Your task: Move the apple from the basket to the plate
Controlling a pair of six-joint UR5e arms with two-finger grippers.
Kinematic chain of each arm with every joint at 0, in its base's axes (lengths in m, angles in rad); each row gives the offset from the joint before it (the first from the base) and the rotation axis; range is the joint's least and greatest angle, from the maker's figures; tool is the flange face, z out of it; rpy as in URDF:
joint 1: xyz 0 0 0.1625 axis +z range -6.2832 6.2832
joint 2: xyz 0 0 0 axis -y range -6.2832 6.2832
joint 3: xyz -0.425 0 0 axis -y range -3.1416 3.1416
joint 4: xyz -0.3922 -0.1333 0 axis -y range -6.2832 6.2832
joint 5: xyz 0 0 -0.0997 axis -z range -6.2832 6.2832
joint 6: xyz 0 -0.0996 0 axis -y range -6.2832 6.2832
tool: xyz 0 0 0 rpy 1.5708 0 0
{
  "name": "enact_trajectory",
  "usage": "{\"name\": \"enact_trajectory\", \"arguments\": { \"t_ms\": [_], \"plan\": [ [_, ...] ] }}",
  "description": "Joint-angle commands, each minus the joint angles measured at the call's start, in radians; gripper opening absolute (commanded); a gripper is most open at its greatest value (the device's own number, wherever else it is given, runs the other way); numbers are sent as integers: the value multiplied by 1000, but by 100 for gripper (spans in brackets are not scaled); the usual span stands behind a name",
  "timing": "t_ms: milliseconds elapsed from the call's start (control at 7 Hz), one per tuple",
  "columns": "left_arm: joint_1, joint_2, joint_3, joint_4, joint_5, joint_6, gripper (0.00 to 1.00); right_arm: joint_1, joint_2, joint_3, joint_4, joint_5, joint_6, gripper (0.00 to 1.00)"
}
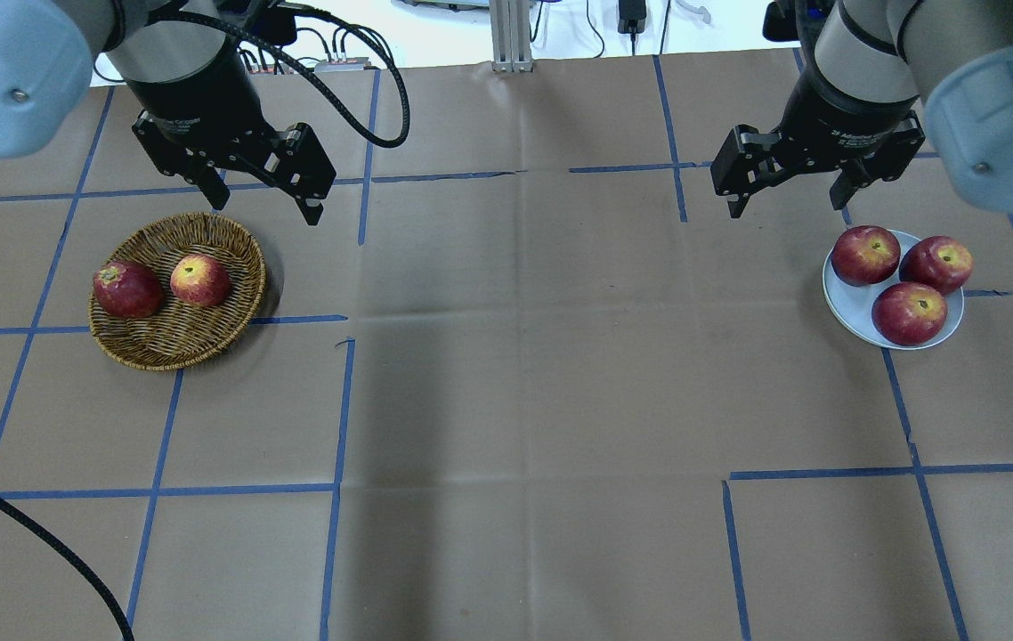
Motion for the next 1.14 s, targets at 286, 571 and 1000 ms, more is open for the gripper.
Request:
{"name": "enact_trajectory", "arguments": {
  "t_ms": [286, 571, 1000],
  "plan": [
    [0, 1, -1, 1, 1, 0, 99, 0, -2, 0, 1, 0, 0, 100],
    [-1, 2, 1, 1, 1, -6, 99, 0, 1, 0, 4, 0, 0, 100],
    [5, -13, 1, -1, 5, -2, 99, 0, -1, 0, 6, 0, 0, 100]
  ]
}}
